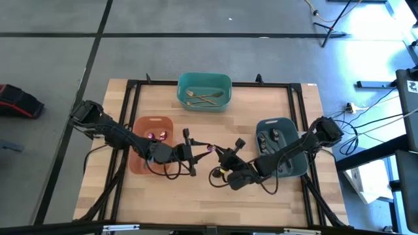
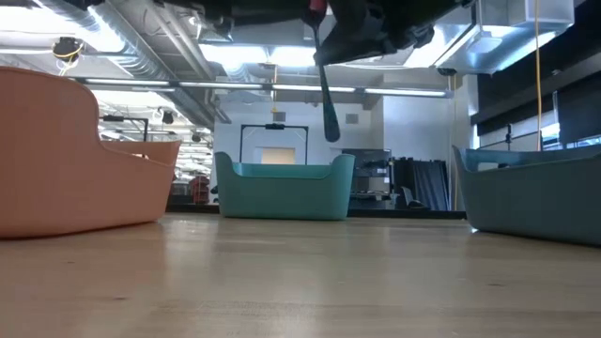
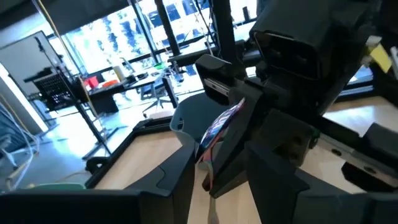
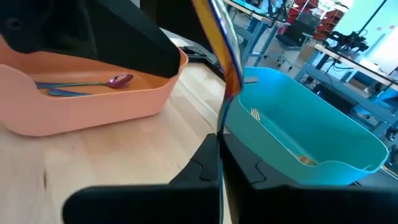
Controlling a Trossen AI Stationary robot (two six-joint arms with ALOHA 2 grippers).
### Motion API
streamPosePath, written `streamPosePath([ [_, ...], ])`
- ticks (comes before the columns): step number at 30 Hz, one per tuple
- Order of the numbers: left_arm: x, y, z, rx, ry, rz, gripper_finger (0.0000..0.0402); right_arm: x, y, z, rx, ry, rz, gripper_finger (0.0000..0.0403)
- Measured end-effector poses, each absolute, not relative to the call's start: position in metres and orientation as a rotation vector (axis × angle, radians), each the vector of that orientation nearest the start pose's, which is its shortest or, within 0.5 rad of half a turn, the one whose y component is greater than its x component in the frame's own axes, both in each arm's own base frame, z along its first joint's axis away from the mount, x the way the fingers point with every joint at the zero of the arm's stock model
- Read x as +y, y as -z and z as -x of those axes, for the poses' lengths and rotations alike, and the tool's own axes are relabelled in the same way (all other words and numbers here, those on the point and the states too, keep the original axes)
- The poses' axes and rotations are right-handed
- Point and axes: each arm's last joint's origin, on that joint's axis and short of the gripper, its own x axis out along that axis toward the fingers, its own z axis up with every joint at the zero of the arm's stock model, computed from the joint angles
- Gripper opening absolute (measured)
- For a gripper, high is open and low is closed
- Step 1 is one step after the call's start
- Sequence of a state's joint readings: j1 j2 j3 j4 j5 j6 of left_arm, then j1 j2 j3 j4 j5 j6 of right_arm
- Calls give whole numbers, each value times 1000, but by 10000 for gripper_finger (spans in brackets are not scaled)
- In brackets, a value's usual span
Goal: Sort silverware by color (type)
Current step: Put the purple spoon into the orange bin
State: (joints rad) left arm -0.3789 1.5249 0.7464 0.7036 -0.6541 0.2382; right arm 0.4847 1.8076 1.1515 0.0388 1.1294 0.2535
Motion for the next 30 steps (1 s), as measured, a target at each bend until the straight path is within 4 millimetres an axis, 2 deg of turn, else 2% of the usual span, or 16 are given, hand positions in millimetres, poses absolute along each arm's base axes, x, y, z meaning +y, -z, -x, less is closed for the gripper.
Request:
streamPosePath([
  [4, -99, -231, -300, 105, -253, -311, 111, 153, -212, -347, 348, 664, 212, 1],
  [10, -98, -230, -301, 107, -191, -370, 24, 152, -212, -350, 364, 612, 203, 1],
  [12, -97, -230, -301, 109, -192, -388, 8, 152, -212, -350, 365, 602, 199, 1],
  [24, -98, -229, -301, 129, -200, -392, 3, 153, -212, -350, 371, 598, 218, 0],
  [27, -100, -228, -298, 160, -213, -406, 20, 152, -212, -350, 370, 606, 224, 0],
  [30, -104, -232, -293, 161, -193, -406, 55, 152, -214, -351, 365, 611, 223, 0],
])
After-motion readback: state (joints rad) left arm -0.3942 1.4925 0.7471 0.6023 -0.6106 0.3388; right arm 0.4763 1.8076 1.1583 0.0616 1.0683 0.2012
